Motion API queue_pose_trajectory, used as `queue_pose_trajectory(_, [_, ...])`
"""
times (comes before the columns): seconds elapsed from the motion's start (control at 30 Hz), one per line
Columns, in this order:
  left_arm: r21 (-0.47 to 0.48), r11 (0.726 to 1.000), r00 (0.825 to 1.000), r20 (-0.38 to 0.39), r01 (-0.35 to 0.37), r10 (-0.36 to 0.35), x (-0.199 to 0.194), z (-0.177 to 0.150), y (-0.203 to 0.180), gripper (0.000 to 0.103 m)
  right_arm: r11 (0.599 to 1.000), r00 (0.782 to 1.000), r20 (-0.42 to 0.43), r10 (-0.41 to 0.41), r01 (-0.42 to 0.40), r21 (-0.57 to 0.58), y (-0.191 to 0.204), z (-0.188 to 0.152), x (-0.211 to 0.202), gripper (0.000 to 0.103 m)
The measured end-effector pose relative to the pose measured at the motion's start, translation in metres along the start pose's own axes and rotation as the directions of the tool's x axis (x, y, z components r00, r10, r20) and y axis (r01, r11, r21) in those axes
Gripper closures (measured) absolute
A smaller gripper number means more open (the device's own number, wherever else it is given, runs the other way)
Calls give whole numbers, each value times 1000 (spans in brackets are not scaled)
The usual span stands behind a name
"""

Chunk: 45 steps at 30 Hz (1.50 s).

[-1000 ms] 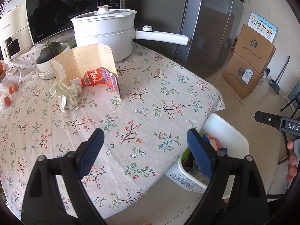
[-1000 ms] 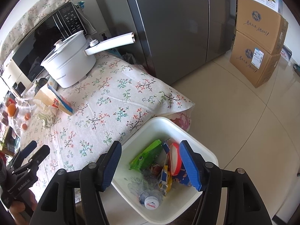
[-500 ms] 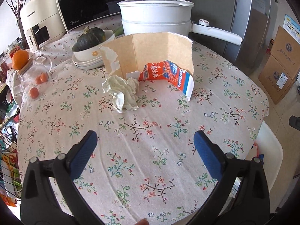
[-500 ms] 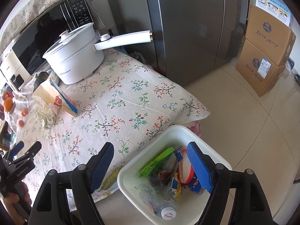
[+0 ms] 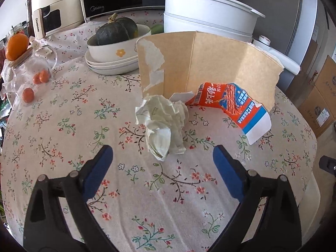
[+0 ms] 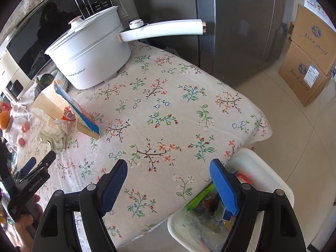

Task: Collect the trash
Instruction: 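Move both grippers back over the table toward the tissue and carton, then grasp the white tissue with the left gripper while the right gripper grasps the cardboard, then carry the tissue and cardboard with milk carton over the white bin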

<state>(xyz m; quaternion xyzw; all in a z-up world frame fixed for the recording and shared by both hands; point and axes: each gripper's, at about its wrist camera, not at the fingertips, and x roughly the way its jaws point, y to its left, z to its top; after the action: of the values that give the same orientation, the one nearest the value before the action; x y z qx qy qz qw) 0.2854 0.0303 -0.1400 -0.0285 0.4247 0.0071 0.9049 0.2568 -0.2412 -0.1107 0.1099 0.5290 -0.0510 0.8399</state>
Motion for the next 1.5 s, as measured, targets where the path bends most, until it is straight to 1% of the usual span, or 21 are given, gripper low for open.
queue_pose_trajectory(0.07, [-32,999,1000,10,19,-19,7,3,3,21,1000,1000,-13,5,-5,-10,8,0,6,21])
queue_pose_trajectory(0.1, [-43,999,1000,9,27,-27,11,4,4,23,1000,1000,-17,4,-4,-15,11,-1,8,21])
queue_pose_trajectory(0.13, [-51,998,999,4,34,-33,15,5,4,29,1000,1000,-20,1,-2,-21,14,-1,10,21])
queue_pose_trajectory(0.2, [-65,997,999,-9,44,-44,22,5,5,46,999,1000,-21,-6,5,-32,18,-1,13,21])
queue_pose_trajectory(0.23, [-76,996,998,-19,50,-51,26,5,7,66,999,1000,-20,-9,9,-36,20,-1,14,21])
queue_pose_trajectory(0.27, [-92,994,998,-32,58,-61,28,5,10,66,999,1000,-19,-11,10,-40,21,0,14,21])
queue_pose_trajectory(0.33, [-122,990,997,-24,74,-78,26,5,15,68,999,1000,-16,-9,9,-46,24,2,14,21])
queue_pose_trajectory(0.4, [-126,989,996,-30,75,-80,21,6,17,70,999,1000,-9,-3,2,-50,28,4,14,21])
queue_pose_trajectory(0.63, [-126,987,994,-16,102,-105,-23,4,38,70,996,998,20,60,-58,-72,57,13,20,21])
queue_pose_trajectory(0.77, [-136,987,996,-15,88,-90,-49,-1,61,70,986,993,45,106,-99,-138,86,17,28,21])
queue_pose_trajectory(0.93, [-136,989,998,-37,53,-59,-71,-11,85,70,973,989,68,128,-112,-200,114,25,46,24])
queue_pose_trajectory(1.0, [-137,989,997,-49,48,-55,-75,-15,92,70,968,988,62,144,-127,-217,122,29,56,32])
queue_pose_trajectory(1.03, [-136,989,997,-54,49,-57,-77,-16,95,70,964,986,58,153,-136,-230,126,32,60,35])
queue_pose_trajectory(1.1, [-124,991,997,-57,48,-56,-80,-17,97,70,952,983,61,172,-150,-267,134,35,68,46])
queue_pose_trajectory(1.13, [-117,992,997,-56,47,-53,-82,-17,98,70,947,983,66,169,-144,-287,137,36,71,49])
queue_pose_trajectory(1.2, [-111,993,997,-49,49,-54,-85,-17,99,70,939,984,67,166,-138,-315,141,36,75,68])
queue_pose_trajectory(1.23, [-116,992,997,-46,53,-59,-87,-16,100,70,936,983,66,170,-141,-322,140,36,76,74])
queue_pose_trajectory(1.27, [-124,990,997,-45,62,-68,-88,-16,101,70,934,983,66,173,-143,-327,139,35,76,92])
queue_pose_trajectory(1.3, [-130,989,996,-44,70,-76,-90,-16,101,70,933,982,68,174,-142,-330,138,34,73,97])
queue_pose_trajectory(1.37, [-132,988,996,-42,79,-85,-93,-17,99,70,930,979,71,192,-158,-332,135,32,65,99])
queue_pose_trajectory(1.5, [-118,989,994,-41,92,-97,-98,-18,93,70,926,980,68,188,-154,-344,130,26,41,100])
